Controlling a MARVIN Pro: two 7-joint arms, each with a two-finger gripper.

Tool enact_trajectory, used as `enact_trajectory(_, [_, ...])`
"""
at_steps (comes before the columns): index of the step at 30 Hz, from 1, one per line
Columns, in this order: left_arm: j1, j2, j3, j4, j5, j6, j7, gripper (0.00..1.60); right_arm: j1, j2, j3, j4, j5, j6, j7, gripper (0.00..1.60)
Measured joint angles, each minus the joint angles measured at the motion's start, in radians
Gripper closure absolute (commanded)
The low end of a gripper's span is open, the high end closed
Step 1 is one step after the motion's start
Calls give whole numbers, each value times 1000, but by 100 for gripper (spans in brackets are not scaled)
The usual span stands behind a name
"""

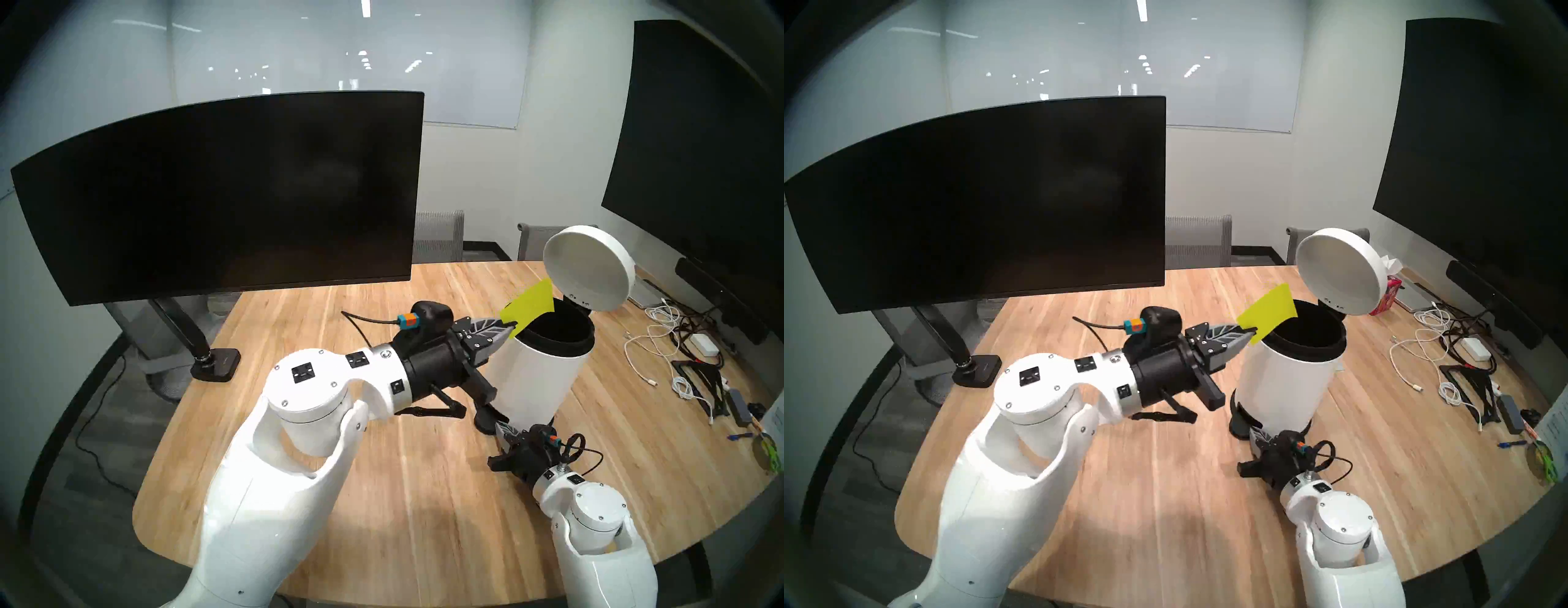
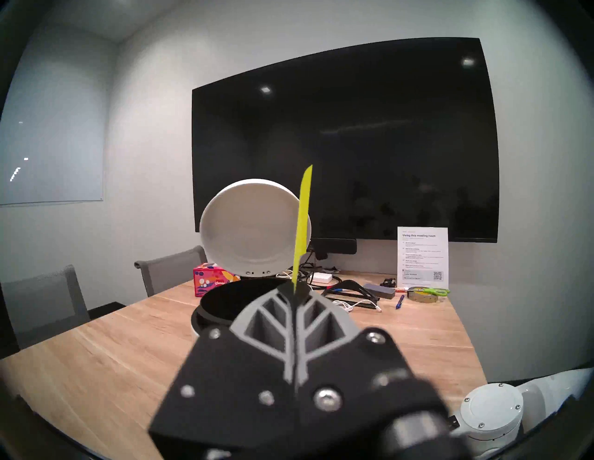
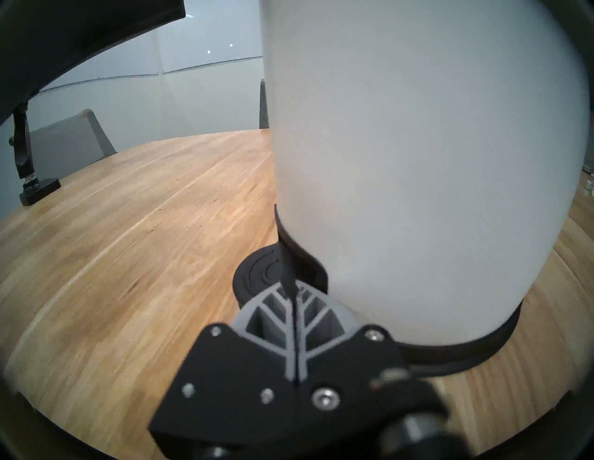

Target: Peel the sticky note off the monitor, open the trash can lid and drop the sticker into the trash can

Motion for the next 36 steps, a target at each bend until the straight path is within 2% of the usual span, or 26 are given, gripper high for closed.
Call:
enact_trajectory(11, [-119,-82,35,137,78,-6,-9,160,-8,7,11,-4,14,1,13,160])
enact_trajectory(36, [-367,-224,11,520,197,-46,-53,160,25,10,14,32,42,3,36,160])
